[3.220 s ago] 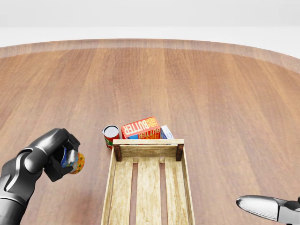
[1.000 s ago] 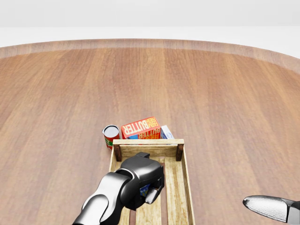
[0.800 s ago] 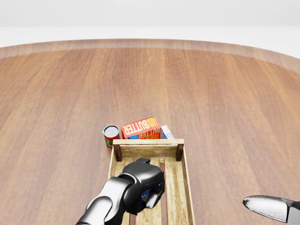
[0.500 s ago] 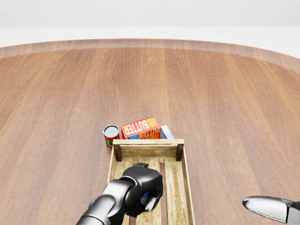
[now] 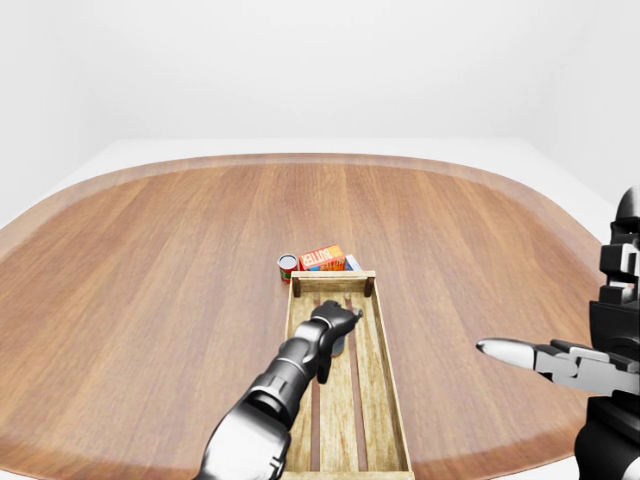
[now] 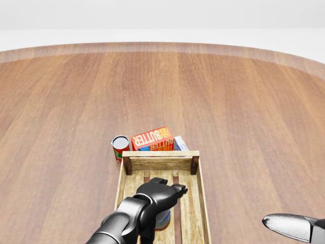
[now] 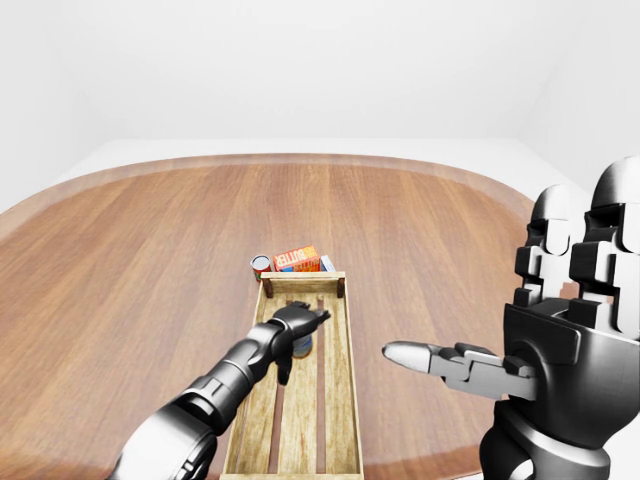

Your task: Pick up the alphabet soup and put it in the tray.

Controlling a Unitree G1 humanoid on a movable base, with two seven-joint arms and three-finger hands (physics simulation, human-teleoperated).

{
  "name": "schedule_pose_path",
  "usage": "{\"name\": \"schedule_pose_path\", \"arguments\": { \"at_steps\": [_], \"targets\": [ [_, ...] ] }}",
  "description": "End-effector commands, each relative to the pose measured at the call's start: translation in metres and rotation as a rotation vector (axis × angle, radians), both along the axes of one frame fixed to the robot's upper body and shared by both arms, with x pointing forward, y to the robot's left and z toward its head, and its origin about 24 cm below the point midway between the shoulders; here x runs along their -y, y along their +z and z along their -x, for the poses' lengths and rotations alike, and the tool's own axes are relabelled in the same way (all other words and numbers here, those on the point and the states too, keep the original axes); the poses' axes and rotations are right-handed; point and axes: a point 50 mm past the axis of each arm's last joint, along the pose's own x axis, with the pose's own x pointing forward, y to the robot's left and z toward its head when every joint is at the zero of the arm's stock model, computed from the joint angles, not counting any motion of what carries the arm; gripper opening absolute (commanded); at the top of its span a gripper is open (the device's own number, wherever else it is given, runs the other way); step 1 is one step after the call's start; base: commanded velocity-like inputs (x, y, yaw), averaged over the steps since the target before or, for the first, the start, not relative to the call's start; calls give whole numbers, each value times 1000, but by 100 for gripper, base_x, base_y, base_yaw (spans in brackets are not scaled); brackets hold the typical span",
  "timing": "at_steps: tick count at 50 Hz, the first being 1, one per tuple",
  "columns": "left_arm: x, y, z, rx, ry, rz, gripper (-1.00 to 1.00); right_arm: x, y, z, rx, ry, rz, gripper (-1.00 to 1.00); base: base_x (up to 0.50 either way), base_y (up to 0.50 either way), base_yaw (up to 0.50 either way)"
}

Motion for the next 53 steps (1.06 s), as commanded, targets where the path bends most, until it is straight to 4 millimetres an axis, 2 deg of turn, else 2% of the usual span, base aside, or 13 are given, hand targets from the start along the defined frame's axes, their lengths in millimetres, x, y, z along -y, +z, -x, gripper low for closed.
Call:
{"name": "schedule_pose_path", "arguments": {
  "at_steps": [1, 4, 6, 8, 9, 13, 19, 21, 25, 32, 36, 42, 53],
  "targets": [
    [2, -2, 2, 9, -5, 1, 100, -1, -1, 0, -6, 7, 5, 100, 0, 0, 0],
    [2, -4, 4, 16, -9, -4, 100, -3, -1, -1, -5, 11, 10, 100, 0, 0, 0],
    [3, 5, -2, 39, 0, 18, 100, -3, 0, -1, -3, 7, 12, 100, 0, 0, 0],
    [5, 34, -15, 62, 20, 101, 100, -2, 0, -1, -1, 4, 13, 100, 0, 0, 0],
    [5, 58, -22, 96, 34, 153, 100, -2, 0, -1, 1, 5, 14, 100, 0, 0, 0],
    [1, 113, -27, 162, 59, 272, 100, -2, 0, -1, 2, 1, 18, 100, 0, 0, 0],
    [-9, 159, -32, 241, 92, 377, 100, -2, 0, -1, -3, 1, 17, 100, 0, 0, 0],
    [-11, 176, -31, 268, 64, 399, 100, -2, 0, -1, -1, 1, 18, 100, 0, 0, 0],
    [-13, 194, -26, 320, 35, 421, 100, -3, 0, -1, 0, -3, 25, 100, 0, 0, 0],
    [-23, 251, 6, 582, -32, 543, 100, 2, 1, 1, 5, -21, 16, 100, 0, 0, 0],
    [-29, 275, 21, 709, -52, 572, 100, 1, 0, 0, 5, -16, 7, 100, 0, 0, 0],
    [-40, 292, 32, 801, -61, 600, 100, 2, 0, 1, 3, -13, -2, 100, 0, 0, 0],
    [-85, 310, 29, 858, -31, 627, 100, 0, 0, 0, 3, 0, -8, 100, 0, 0, 0]
  ]
}}
